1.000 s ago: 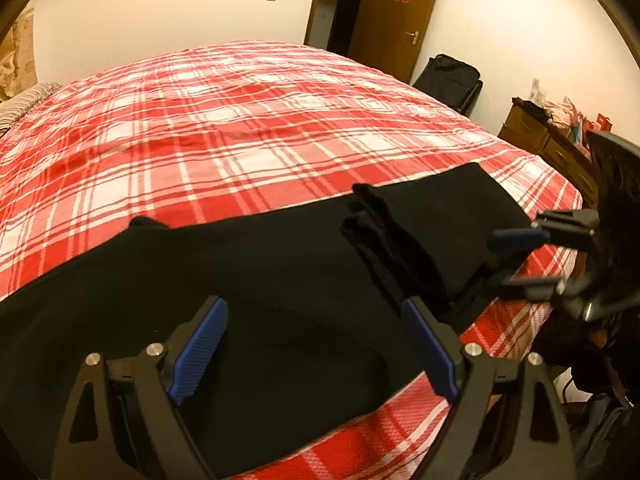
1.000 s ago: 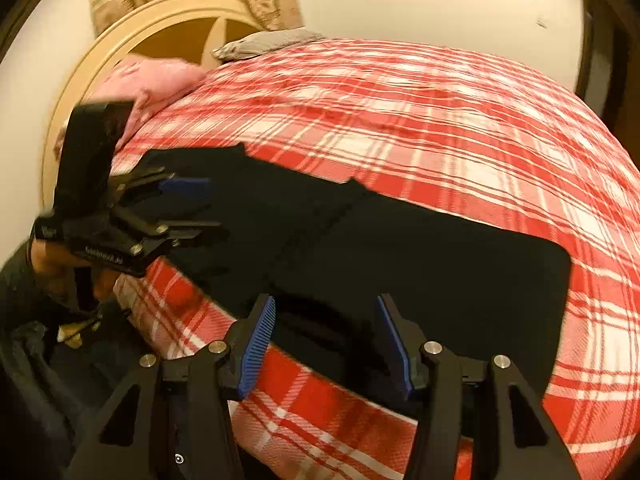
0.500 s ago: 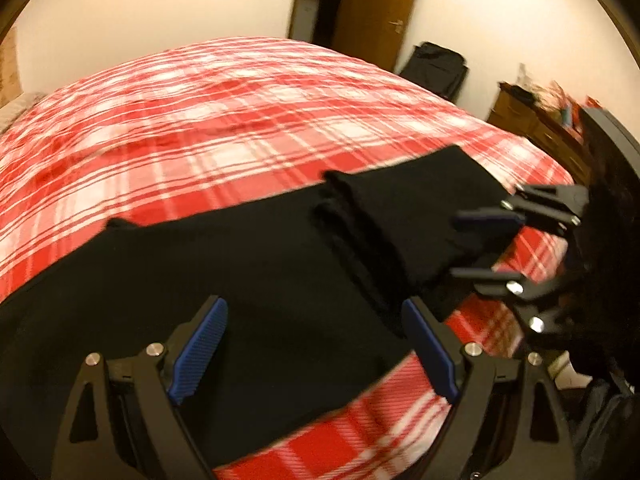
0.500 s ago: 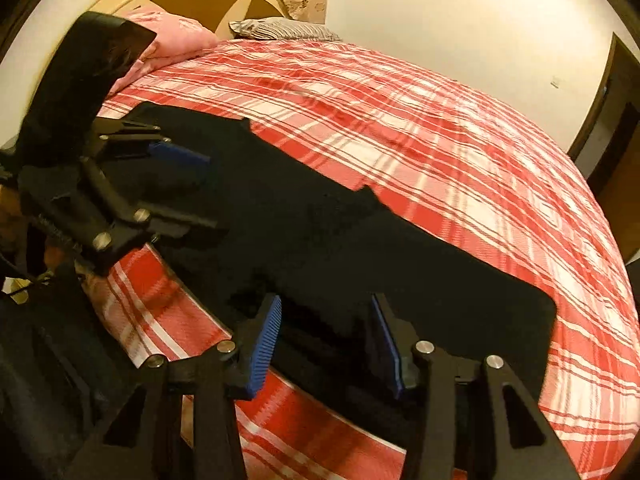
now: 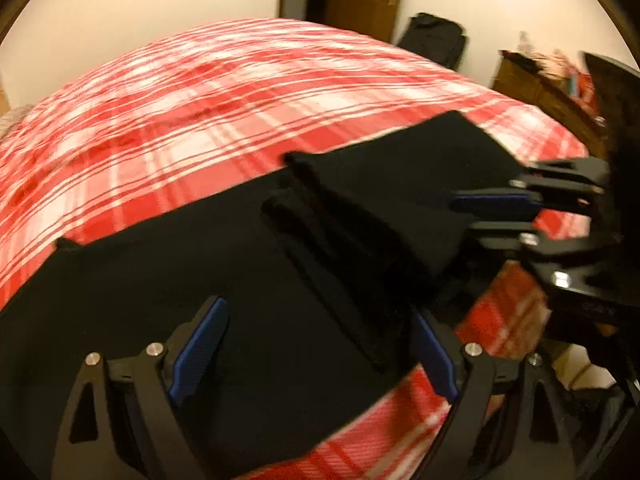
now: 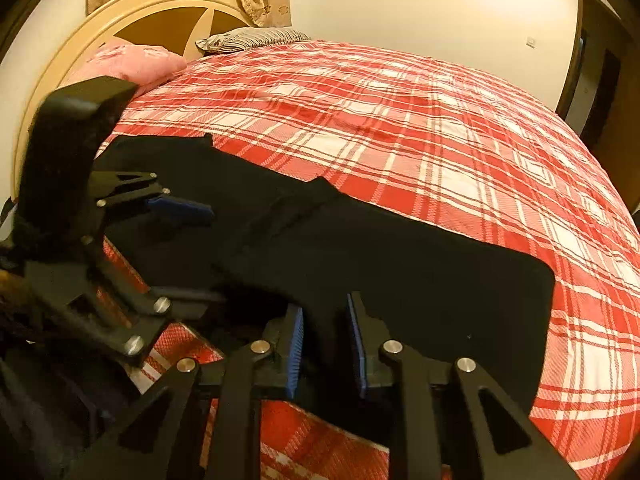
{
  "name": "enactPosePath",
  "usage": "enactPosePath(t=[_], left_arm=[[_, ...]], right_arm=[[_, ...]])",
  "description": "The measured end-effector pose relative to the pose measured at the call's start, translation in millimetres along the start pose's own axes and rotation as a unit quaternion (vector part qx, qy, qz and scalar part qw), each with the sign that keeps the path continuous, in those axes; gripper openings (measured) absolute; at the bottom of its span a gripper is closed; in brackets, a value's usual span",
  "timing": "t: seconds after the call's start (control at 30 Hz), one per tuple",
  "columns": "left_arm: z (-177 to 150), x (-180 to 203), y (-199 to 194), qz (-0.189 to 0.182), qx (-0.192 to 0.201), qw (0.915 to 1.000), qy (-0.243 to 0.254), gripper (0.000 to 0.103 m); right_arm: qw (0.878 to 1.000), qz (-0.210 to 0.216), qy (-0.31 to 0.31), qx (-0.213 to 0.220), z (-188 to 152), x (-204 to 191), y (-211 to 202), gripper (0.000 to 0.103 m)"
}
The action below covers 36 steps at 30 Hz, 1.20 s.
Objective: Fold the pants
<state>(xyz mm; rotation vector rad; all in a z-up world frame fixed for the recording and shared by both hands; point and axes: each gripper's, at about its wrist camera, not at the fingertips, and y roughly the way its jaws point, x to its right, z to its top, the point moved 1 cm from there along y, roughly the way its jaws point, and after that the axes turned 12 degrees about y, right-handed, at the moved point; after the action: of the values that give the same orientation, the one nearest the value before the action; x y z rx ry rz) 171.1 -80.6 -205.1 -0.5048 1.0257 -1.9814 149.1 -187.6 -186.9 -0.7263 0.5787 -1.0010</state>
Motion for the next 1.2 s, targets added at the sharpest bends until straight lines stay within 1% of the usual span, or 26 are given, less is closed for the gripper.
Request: enactPosePath(t=[0.1, 0.2, 0.23, 0.27, 0.3, 0.33, 0.37, 0.4, 0.5, 0.53, 0.57, 0.6, 0.63, 0.8, 0.87, 0.93, 1.0, 1.03, 1.1, 1.13, 1.17, 1.2], left_arm=[[-8, -11, -6, 0.005, -0.005, 0.9997, -0.022, 0.091], [-18, -24, -15, 0.008, -0.003, 0.9989, -0.047, 0.091], [-20, -26, -19, 0.008, -0.001, 0.9986, -0.052, 0.091], [-23, -29, -22, 0.019, -0.003, 0.9981, -0.058, 0.091], [-26, -33, -24, 0.025, -0.004, 0.9975, -0.066, 0.091], [-27, -35, -24, 0.019, -0.005, 0.9971, -0.073, 0.091], [-29, -39, -25, 0.004, -0.002, 0.9963, -0.086, 0.091], [-31, -41, -27, -0.004, 0.004, 0.9954, -0.096, 0.091], [-32, -42, -33, -0.008, 0.020, 0.9943, -0.104, 0.091], [-31, -43, -34, -0.013, 0.027, 0.9936, -0.109, 0.091], [-30, -44, -36, -0.025, 0.036, 0.9923, -0.116, 0.091], [-28, -44, -37, -0.037, 0.043, 0.9909, -0.122, 0.091], [-25, -43, -37, -0.043, 0.047, 0.9903, -0.123, 0.091], [-9, -33, -35, -0.060, 0.056, 0.9915, -0.101, 0.091], [-3, -29, -32, -0.070, 0.059, 0.9911, -0.096, 0.091], [3, -27, -29, -0.076, 0.059, 0.9911, -0.092, 0.091], [7, -25, -25, -0.076, 0.054, 0.9916, -0.090, 0.091], [9, -23, -24, -0.077, 0.052, 0.9919, -0.087, 0.091], [12, -22, -20, -0.081, 0.049, 0.9918, -0.085, 0.091], [13, -22, -19, -0.084, 0.048, 0.9915, -0.086, 0.090], [15, -21, -16, -0.089, 0.045, 0.9911, -0.087, 0.090], [17, -21, -14, -0.090, 0.043, 0.9910, -0.089, 0.090]], right_arm=[[1.000, 0.012, -0.019, 0.006, -3, -8, -2, 0.023], [0.998, 0.022, -0.057, 0.005, -9, -26, -1, 0.023], [0.997, 0.015, -0.069, 0.010, -10, -31, 0, 0.023], [0.996, -0.001, -0.085, 0.016, -11, -37, 1, 0.024], [0.996, -0.007, -0.091, 0.017, -11, -40, 2, 0.027], [0.995, -0.005, -0.096, 0.016, -10, -43, 5, 0.031], [0.995, -0.002, -0.098, 0.015, -9, -45, 7, 0.034], [0.995, -0.003, -0.097, 0.015, -8, -46, 9, 0.040], [0.995, 0.003, -0.100, 0.010, -6, -49, 16, 0.040], [0.995, -0.014, -0.096, 0.011, -5, -49, 19, 0.040], [0.996, -0.020, -0.086, 0.008, -3, -46, 22, 0.034], [0.997, -0.017, -0.079, 0.005, -2, -44, 22, 0.024], [0.998, -0.011, -0.070, 0.003, -1, -42, 21, 0.003], [0.997, 0.023, -0.077, 0.001, -8, -49, 5, 0.003], [0.996, 0.019, -0.090, -0.001, -13, -52, 5, 0.003], [0.995, 0.013, -0.095, -0.012, -17, -51, 16, 0.004], [0.996, 0.019, -0.079, -0.032, -19, -43, 24, 0.004], [0.996, 0.025, -0.075, -0.032, -18, -41, 23, 0.005], [0.996, 0.033, -0.076, -0.028, -20, -38, 13, 0.007], [0.996, 0.034, -0.080, -0.023, -22, -35, 5, 0.011], [0.996, 0.037, -0.083, -0.018, -25, -33, -2, 0.019], [0.995, 0.044, -0.086, -0.006, -28, -28, -12, 0.022]])
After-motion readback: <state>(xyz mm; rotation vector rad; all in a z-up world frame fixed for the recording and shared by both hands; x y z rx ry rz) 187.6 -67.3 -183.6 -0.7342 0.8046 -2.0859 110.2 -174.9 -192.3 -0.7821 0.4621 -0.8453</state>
